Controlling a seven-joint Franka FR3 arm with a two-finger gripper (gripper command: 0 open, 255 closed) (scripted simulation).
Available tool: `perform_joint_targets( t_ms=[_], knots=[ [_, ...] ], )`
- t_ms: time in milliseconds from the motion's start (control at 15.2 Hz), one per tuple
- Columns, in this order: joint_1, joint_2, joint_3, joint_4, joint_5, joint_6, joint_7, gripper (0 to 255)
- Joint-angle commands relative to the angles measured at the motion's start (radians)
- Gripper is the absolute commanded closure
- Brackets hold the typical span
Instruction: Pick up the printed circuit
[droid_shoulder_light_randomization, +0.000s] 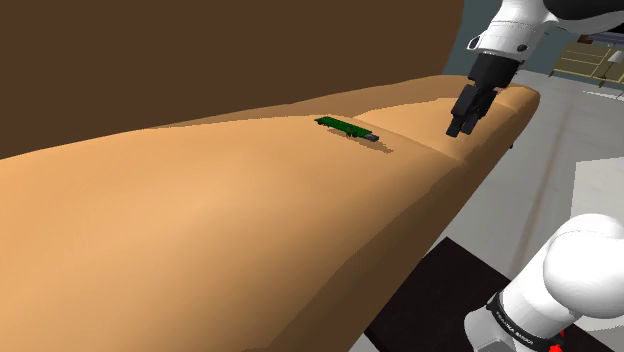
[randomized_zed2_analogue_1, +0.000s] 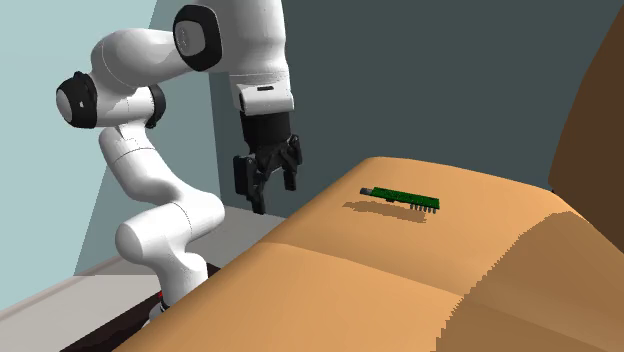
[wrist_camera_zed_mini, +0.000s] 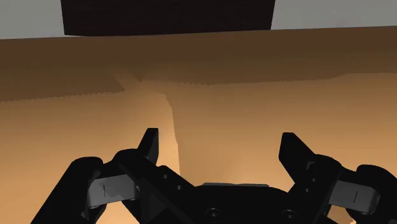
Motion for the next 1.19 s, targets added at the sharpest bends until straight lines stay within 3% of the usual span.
perform_joint_targets(
  t_ms=[0,594,1122],
  knots=[
    [0.0,0.0,0.0,0.0,0.0,0.0,0.0,0],
    [0.055,0.295,0.133,0.235,0.078,0.033,0.147,0],
    [0.096,0.591,0.231,0.53,0.089,0.012,0.283,0]
  ],
)
